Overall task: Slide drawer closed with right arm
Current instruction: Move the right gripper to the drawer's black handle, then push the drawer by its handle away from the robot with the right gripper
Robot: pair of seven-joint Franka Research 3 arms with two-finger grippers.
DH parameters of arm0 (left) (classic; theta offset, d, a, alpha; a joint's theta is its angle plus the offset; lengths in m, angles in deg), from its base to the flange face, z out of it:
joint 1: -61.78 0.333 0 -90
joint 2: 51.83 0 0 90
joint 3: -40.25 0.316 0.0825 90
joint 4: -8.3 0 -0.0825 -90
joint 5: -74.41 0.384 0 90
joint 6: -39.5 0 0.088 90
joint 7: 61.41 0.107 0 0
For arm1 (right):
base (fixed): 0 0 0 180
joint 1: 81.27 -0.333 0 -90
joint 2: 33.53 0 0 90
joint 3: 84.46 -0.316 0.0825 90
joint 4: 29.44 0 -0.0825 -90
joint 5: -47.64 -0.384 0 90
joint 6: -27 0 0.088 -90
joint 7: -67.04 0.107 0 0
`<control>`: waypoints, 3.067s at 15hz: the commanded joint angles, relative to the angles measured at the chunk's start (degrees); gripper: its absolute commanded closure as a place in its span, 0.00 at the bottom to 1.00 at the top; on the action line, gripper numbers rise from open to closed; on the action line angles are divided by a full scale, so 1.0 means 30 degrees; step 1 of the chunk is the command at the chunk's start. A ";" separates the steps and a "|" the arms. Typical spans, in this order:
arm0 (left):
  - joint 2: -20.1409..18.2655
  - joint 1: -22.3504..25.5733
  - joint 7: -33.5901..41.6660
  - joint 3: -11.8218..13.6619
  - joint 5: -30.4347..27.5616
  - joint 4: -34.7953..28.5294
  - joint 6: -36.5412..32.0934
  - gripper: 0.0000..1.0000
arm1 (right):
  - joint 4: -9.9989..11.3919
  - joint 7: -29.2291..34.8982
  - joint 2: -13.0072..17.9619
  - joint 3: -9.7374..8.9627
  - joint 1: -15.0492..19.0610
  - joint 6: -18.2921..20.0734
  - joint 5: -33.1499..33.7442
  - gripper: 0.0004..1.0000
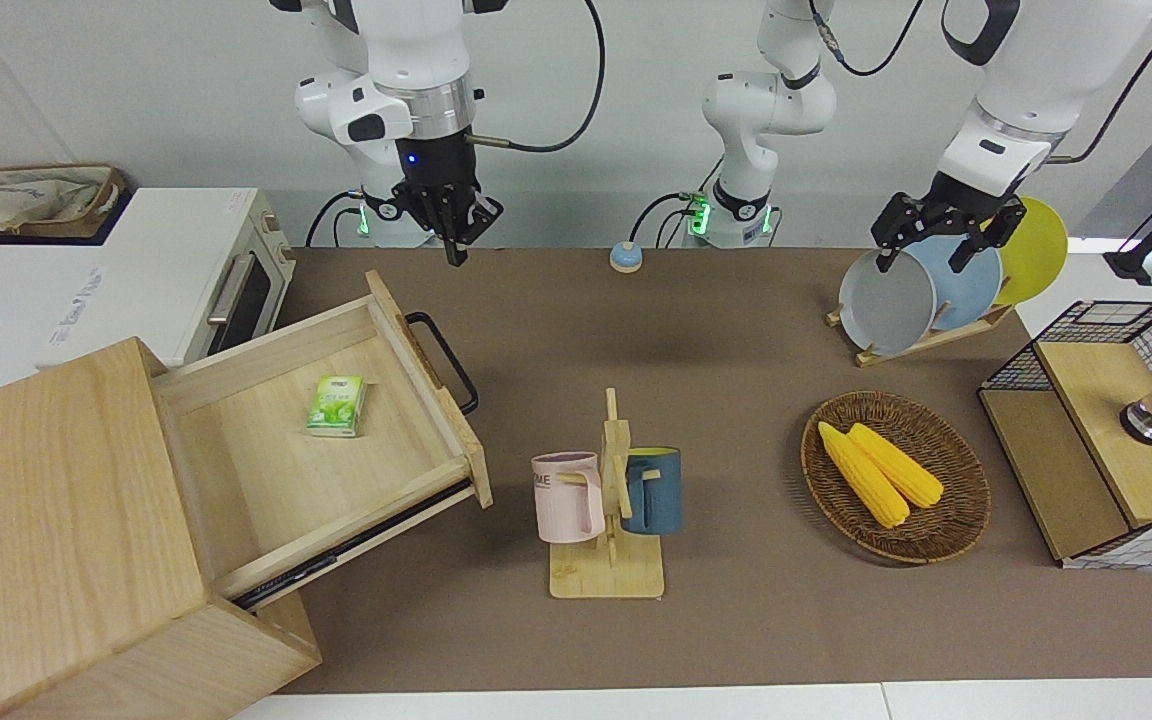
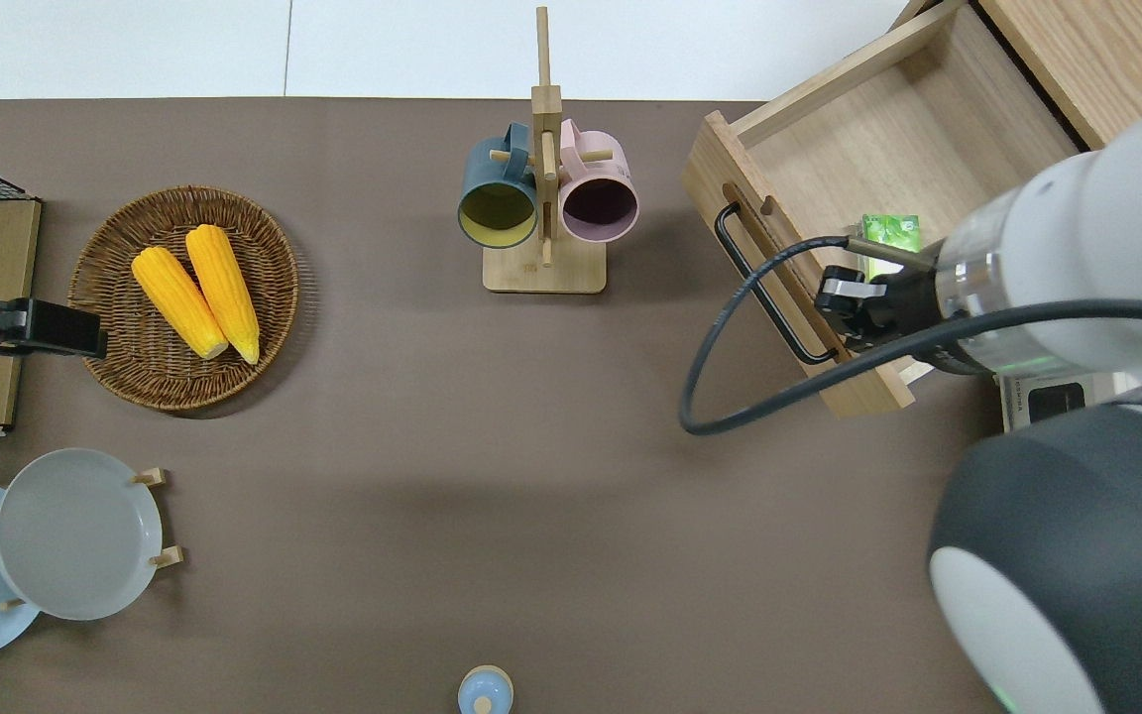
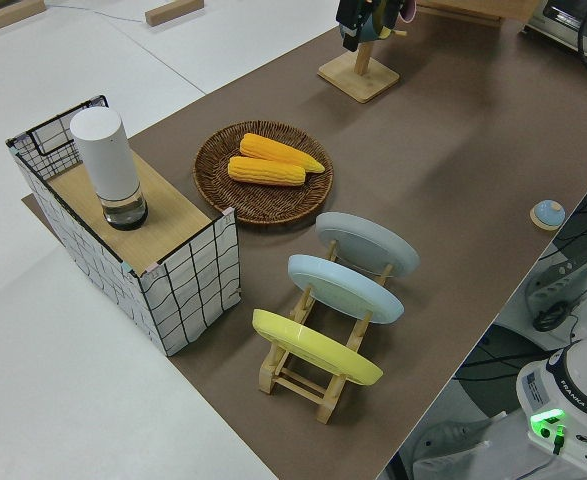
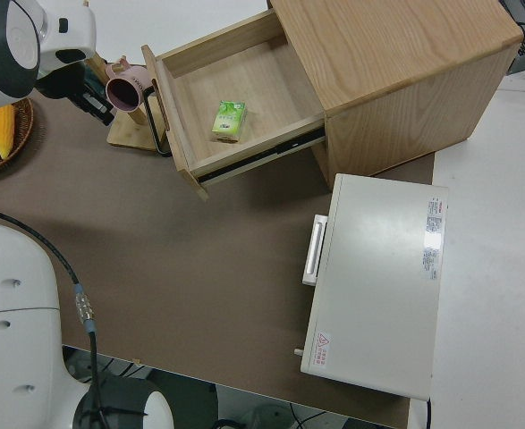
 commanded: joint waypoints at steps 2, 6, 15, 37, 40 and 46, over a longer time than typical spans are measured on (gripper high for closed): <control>0.0253 -0.0329 0.0144 0.0318 0.0239 0.0390 0.0008 0.00 | 0.0135 0.3414 -0.1085 0.0134 -0.0719 -0.1348 -0.0156 1.00; 0.0253 -0.0329 0.0144 0.0318 0.0239 0.0390 0.0008 0.00 | 0.0165 0.5671 -0.2228 0.0134 -0.0983 -0.1850 0.0400 1.00; 0.0253 -0.0329 0.0144 0.0318 0.0210 0.0390 0.0008 0.00 | 0.0252 0.9687 -0.4133 0.0251 -0.1071 -0.2288 0.0285 1.00; 0.0253 -0.0329 0.0144 0.0318 0.0238 0.0390 0.0008 0.00 | 0.0223 0.8843 -0.5950 0.0339 0.1037 -0.4835 0.0957 1.00; 0.0253 -0.0329 0.0144 0.0318 0.0239 0.0390 0.0008 0.00 | 0.0252 0.8518 -0.6039 0.0368 0.1506 -0.6007 0.0987 1.00; 0.0253 -0.0329 0.0144 0.0318 0.0210 0.0390 0.0008 0.00 | 0.0223 0.7113 -0.6098 0.0368 0.2559 -0.6478 0.0987 1.00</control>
